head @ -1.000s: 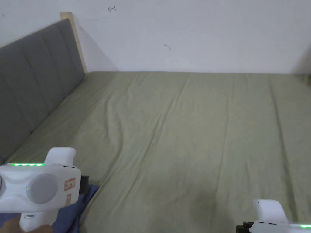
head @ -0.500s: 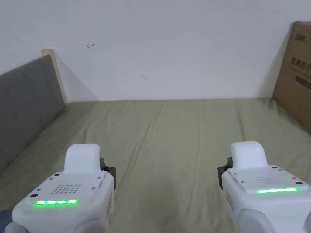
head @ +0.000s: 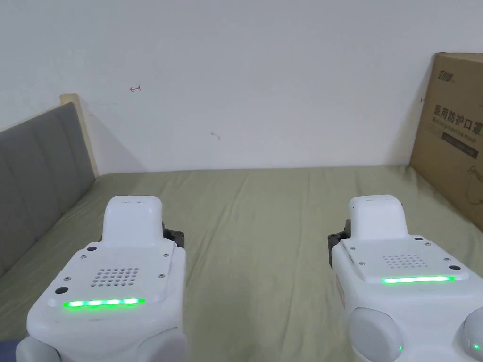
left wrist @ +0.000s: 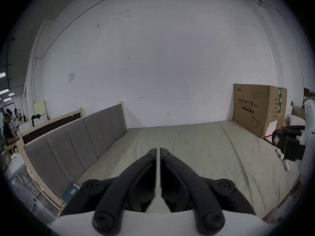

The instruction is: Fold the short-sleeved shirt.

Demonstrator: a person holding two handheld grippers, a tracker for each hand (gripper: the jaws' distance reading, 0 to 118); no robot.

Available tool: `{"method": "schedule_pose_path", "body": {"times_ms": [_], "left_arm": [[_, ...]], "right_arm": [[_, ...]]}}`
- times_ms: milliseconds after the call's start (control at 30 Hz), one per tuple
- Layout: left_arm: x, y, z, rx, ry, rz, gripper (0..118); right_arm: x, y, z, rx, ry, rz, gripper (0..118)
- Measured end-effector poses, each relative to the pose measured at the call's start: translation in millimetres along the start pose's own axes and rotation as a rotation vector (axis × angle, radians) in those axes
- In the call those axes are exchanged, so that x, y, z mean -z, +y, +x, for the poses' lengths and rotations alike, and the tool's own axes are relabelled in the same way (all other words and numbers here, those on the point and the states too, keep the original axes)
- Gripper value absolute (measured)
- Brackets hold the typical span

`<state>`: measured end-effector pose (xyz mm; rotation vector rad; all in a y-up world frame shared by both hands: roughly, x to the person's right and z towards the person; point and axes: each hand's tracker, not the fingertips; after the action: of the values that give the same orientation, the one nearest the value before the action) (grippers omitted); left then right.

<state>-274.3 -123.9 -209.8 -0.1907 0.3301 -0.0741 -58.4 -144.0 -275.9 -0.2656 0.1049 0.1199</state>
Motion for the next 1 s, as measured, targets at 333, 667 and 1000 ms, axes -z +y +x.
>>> {"method": "schedule_pose_path", "body": {"times_ms": [333,667,1000], "left_arm": [[-3.4,-6.8,7.0,0.017,-0.055,0.022,113],[10.8,-3.7,16.9,0.071,-0.019,-0.016,113],[6.6,-3.3,9.1,-0.001,-0.081,-0.028,113]], "right_arm": [[-3.2,7.9,-4.4,-0.004,0.001,0.033,115],[6.8,8.9,5.4,0.003,0.018,0.052,115],[4.1,6.3,7.8,-0.005,0.007,0.061,115]]}}
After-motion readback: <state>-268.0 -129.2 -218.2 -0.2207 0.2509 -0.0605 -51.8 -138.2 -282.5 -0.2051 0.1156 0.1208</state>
